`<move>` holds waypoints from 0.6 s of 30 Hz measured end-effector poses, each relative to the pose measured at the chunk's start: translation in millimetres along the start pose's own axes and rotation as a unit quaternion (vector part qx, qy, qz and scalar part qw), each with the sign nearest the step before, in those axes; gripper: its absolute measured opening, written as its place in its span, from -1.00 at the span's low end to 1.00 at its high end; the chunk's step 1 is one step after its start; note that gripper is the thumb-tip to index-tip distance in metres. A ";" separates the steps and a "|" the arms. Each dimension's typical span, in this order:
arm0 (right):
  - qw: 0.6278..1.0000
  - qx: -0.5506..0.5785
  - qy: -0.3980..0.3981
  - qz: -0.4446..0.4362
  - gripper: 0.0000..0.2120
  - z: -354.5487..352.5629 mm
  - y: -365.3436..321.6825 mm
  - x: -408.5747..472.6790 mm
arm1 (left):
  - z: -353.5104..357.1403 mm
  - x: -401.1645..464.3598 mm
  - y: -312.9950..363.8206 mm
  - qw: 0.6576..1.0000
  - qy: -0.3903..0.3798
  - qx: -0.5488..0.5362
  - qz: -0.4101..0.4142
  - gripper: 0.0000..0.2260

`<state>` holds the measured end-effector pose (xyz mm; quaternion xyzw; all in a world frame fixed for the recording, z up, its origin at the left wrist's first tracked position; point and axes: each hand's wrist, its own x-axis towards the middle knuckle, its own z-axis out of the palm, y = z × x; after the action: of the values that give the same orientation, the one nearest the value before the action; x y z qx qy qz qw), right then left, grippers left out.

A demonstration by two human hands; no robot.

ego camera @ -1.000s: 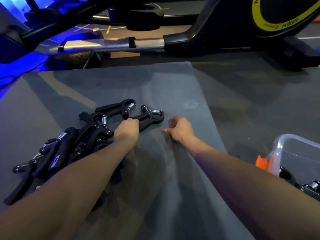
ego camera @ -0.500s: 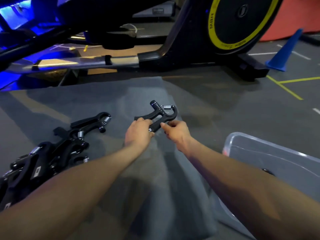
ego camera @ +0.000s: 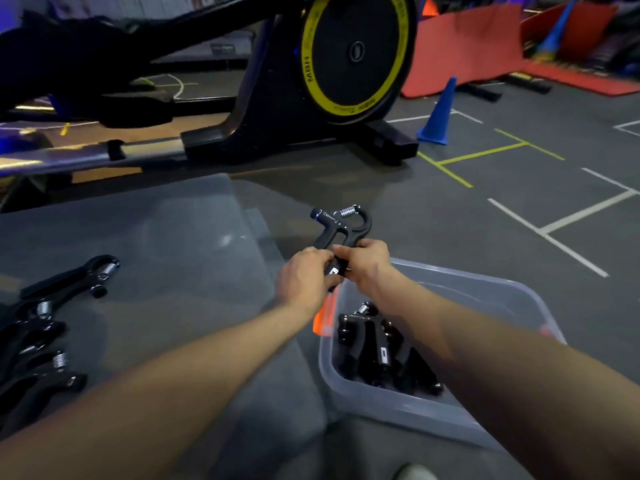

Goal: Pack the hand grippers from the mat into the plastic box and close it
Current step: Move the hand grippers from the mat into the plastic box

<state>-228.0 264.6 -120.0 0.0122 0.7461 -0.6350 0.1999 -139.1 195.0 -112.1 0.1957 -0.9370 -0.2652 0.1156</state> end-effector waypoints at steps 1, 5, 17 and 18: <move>1.000 -0.015 0.008 -0.003 -0.71 -13.7 1.8 1.6 | 4.6 0.0 8.6 1.000 -0.008 -0.015 0.011 -0.79; 0.995 -0.088 0.043 0.012 -0.73 -68.8 15.5 2.9 | 28.8 3.2 33.9 0.998 -0.005 -0.039 0.039 -0.76; 0.975 -0.174 0.055 0.127 -0.79 -168.6 106.4 24.3 | 113.1 3.7 45.5 0.968 -0.227 0.107 0.018 -0.33; 0.972 -0.186 0.056 0.135 -0.80 -170.7 112.5 27.0 | 119.3 4.2 44.4 0.962 -0.245 0.118 0.015 -0.32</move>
<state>-270.5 442.6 -215.1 0.1107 0.8526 -0.4505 0.2406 -194.7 281.8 -186.9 0.1230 -0.9643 -0.1903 -0.1371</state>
